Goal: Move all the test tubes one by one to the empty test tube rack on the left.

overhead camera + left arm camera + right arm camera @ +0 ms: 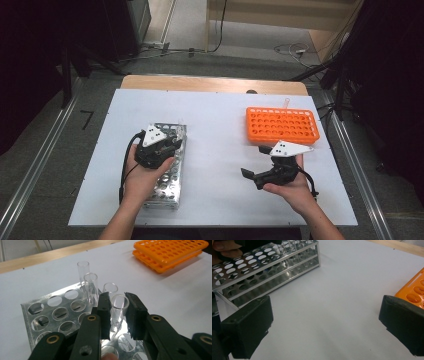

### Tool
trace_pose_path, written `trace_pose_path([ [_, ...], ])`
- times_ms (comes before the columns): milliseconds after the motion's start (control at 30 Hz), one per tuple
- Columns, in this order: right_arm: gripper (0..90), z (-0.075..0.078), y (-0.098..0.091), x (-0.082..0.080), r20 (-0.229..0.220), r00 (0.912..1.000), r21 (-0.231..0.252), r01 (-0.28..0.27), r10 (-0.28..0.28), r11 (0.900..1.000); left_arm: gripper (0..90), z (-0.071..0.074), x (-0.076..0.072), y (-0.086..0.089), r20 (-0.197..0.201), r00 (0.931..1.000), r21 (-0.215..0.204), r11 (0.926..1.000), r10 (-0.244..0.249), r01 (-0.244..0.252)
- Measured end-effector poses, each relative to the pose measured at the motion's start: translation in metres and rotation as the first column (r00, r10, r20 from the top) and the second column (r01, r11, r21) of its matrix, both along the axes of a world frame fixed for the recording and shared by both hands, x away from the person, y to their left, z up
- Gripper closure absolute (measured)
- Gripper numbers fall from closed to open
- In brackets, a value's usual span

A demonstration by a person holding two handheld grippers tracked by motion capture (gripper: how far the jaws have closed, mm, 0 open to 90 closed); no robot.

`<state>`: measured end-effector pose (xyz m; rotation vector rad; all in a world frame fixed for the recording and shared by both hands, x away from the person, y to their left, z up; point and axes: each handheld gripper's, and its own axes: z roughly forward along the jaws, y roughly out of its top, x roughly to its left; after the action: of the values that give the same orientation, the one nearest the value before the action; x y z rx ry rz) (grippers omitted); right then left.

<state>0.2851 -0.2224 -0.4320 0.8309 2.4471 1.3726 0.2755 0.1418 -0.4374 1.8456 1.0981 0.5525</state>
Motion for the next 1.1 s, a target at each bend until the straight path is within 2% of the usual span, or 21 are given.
trace_pose_path([
  [100, 0.0, 0.0, -0.001, 0.0, 0.002, 1.0, 0.001, 0.003, -0.003, 1.0, 72.5, 0.0, 0.0, 0.001, -0.012, 0.9998, -0.012, 0.9998, -0.014, 0.014],
  [200, 0.0, -0.001, -0.002, 0.002, 0.0, 0.9999, 0.003, 0.013, -0.013, 0.9999, 61.9, 0.0, 0.001, 0.002, -0.026, 0.9989, -0.034, 0.9987, -0.039, 0.038],
  [267, 0.0, -0.001, -0.003, 0.002, 0.003, 0.9999, 0.0, 0.016, -0.016, 0.9999, 59.9, 0.001, 0.0, 0.003, -0.031, 0.9984, -0.052, 0.9975, -0.048, 0.047],
  [333, 0.0, -0.001, -0.004, 0.002, 0.011, 0.9996, -0.001, 0.028, -0.028, 0.9996, 53.0, 0.002, -0.001, 0.005, -0.031, 0.9981, -0.073, 0.996, -0.053, 0.051],
  [467, 0.0, 0.001, -0.008, 0.005, 0.014, 0.9987, 0.017, 0.049, -0.05, 0.9986, 41.6, 0.007, -0.006, 0.01, 0.0, 0.9977, -0.115, 0.9912, -0.067, 0.067],
  [500, 1.2, 0.002, -0.011, 0.007, 0.018, 0.9979, 0.016, 0.061, -0.062, 0.998, 36.3, 0.008, -0.008, 0.011, 0.016, 0.9967, -0.135, 0.9875, -0.079, 0.081],
  [567, 1.6, 0.002, -0.012, 0.008, 0.024, 0.9972, 0.012, 0.07, -0.071, 0.9974, 34.1, 0.009, -0.011, 0.012, 0.029, 0.9954, -0.161, 0.9824, -0.091, 0.094],
  [600, 2.1, 0.004, -0.014, 0.011, 0.025, 0.9958, 0.014, 0.088, -0.088, 0.996, 26.5, 0.01, -0.013, 0.011, 0.033, 0.9946, -0.174, 0.9795, -0.099, 0.103],
  [667, 2.1, 0.004, -0.016, 0.012, 0.025, 0.9953, 0.015, 0.094, -0.094, 0.9955, 24.5, 0.011, -0.017, 0.01, 0.045, 0.9925, -0.191, 0.9742, -0.114, 0.12],
  [800, 1.9, 0.005, -0.024, 0.022, 0.02, 0.9908, 0.024, 0.133, -0.134, 0.9908, 10.8, 0.012, -0.021, 0.006, 0.047, 0.9904, -0.208, 0.9685, -0.13, 0.137],
  [1100, 0.0, 0.009, -0.04, 0.053, -0.011, 0.9814, 0.019, 0.192, -0.192, 0.9812, 0.6, 0.013, -0.029, 0.001, 0.049, 0.985, -0.219, 0.9604, -0.165, 0.172],
])
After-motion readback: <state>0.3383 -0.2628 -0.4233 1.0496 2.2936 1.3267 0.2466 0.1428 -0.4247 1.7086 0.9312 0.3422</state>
